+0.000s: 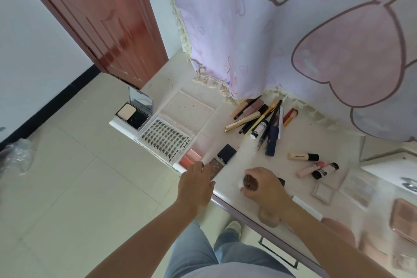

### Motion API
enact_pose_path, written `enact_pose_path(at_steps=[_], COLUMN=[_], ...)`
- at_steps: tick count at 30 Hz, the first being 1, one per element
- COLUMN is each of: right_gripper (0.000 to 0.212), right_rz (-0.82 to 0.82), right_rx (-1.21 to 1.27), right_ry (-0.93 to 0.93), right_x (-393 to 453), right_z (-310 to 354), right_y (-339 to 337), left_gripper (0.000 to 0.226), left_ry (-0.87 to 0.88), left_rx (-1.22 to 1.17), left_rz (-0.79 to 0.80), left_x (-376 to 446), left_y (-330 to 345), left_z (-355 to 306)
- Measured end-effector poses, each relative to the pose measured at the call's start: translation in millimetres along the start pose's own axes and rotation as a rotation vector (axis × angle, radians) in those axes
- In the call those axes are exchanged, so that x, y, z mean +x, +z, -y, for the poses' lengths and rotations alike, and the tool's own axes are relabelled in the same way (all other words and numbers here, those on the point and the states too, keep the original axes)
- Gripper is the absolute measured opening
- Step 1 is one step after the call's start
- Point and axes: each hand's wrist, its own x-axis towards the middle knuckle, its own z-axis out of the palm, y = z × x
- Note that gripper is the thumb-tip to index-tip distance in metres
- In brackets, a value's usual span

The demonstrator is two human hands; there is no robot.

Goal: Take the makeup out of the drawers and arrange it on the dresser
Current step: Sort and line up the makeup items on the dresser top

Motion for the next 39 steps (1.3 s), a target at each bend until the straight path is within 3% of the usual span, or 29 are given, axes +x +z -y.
enact_pose_path(at_steps=[5,8,11,15,21,27,30,33,39], right_gripper=[0.031,0.011,0.017,0.034,0.050,0.066,0.069,0.072,0.073], right_rz=[-0.023,-0.037,-0.029,-0.068,-0.281,-0.108,-0.065,-0.070,-0.114], right_rx=[0.512,0.770,0.945,1.170,1.037,1.116,1.083,1.023,0.902], right_ry=[0.212,0.203,0.108,0.100,0.134,0.258,0.248,0.256,0.251], right_x=[6.6,6.7,6.0,0.5,-7.5,-23.1,-28.0,-32.3,-35.2], right_z=[21.5,44.7,67.9,93.1,112.0,110.3,110.4,112.6,112.3], right_y=[-47.1,-73.9,-97.7,-123.5,-146.7,-157.5,-161.9,-165.9,-163.8], left_gripper=[0.051,0.040,0.030,0.041,0.043,0.043,0.027,0.004,0.004], left_ry=[0.185,0.355,0.504,0.591,0.601,0.576,0.591,0.639,0.669], left_rx=[-0.186,-0.274,-0.362,-0.309,-0.154,-0.002,-0.080,-0.211,-0.246], left_rz=[-0.108,-0.319,-0.589,-0.794,-0.963,-1.020,-1.025,-1.022,-0.949], left_x=[8.2,20.1,31.8,43.4,41.8,33.8,32.9,31.1,30.1], left_y=[-28.4,-53.2,-74.8,-110.2,-151.9,-157.1,-157.7,-161.7,-162.6], left_z=[-5.5,-19.5,-36.3,-52.6,-79.8,-95.6,-98.1,-101.8,-102.3])
